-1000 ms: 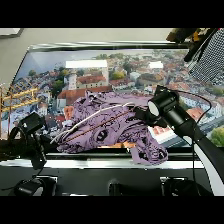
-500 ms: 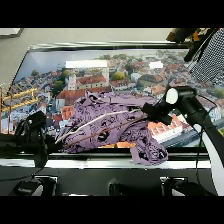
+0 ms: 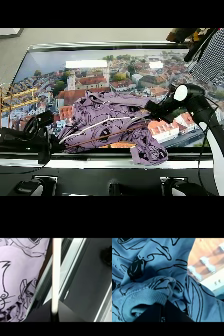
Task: Fold the clothes and pants, and hang the long-sleeved shirts on hangers.
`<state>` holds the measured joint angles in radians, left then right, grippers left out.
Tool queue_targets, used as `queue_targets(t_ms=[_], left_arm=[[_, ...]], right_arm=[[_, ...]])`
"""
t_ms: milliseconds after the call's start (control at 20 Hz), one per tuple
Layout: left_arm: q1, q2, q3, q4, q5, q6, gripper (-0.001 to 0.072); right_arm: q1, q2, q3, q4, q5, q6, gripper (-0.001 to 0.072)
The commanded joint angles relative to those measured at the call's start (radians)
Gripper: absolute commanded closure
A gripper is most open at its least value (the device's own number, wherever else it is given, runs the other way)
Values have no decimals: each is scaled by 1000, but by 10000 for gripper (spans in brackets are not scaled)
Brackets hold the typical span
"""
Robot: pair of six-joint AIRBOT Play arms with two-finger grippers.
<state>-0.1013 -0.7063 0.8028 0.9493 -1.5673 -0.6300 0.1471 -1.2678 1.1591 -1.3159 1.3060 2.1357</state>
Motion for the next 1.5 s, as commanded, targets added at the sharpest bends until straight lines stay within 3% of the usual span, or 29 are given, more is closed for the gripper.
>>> queue_targets(t_ms=[0, 300, 650, 1100, 1450], left_arm=[[3, 2, 17, 27, -4, 2, 676], [97, 59, 68, 26, -10, 3, 677], [10, -14, 57, 19, 9, 3, 676], [0, -59, 56, 19, 57, 3, 676], [-98, -147, 57, 20, 76, 22, 676]], right_arm=[[-2, 0, 0, -10, 13, -19, 664], [-1, 0, 0, -52, -6, -11, 664], [2, 0, 0, -45, -35, -3, 664], [2, 0, 0, -22, -47, -5, 664], [2, 87, 1, 72, -56, -74, 664]])
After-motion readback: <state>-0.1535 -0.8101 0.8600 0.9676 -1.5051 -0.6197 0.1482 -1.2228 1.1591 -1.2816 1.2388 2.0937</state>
